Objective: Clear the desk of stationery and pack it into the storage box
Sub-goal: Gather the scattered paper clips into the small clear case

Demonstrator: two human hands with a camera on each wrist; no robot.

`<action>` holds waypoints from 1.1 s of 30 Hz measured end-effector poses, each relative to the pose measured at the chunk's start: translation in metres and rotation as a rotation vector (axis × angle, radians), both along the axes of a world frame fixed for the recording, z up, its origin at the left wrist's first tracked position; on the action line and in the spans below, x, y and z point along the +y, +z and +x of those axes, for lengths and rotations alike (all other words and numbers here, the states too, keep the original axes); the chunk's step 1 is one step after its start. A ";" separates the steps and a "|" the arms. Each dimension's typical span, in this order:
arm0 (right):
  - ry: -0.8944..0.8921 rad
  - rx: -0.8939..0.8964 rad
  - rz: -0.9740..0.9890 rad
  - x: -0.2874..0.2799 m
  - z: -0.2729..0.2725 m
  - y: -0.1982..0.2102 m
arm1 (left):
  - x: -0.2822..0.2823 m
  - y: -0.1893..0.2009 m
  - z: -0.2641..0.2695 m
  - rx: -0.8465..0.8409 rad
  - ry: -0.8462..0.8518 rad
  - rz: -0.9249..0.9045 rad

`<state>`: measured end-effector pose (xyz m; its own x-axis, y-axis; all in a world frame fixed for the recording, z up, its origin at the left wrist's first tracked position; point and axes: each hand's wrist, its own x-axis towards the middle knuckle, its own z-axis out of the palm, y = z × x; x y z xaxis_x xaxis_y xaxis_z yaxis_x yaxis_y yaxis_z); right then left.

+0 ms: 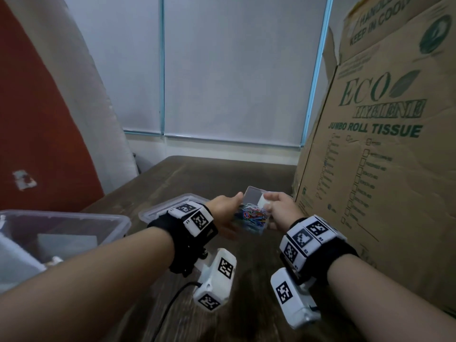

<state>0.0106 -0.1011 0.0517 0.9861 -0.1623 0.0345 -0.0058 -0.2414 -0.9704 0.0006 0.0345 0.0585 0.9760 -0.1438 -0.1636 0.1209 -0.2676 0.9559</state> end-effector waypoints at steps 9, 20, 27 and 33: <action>0.117 0.003 0.014 0.023 -0.010 0.004 | 0.005 0.003 -0.003 -0.170 0.107 0.219; 0.186 -0.041 -0.025 0.044 -0.010 0.002 | 0.022 0.008 0.002 -0.068 0.194 0.162; 0.166 -0.011 -0.008 0.043 -0.013 0.006 | 0.022 0.017 -0.003 -0.057 0.114 0.157; 0.215 0.067 0.139 0.042 -0.016 0.012 | 0.033 0.015 0.001 -0.089 0.163 -0.067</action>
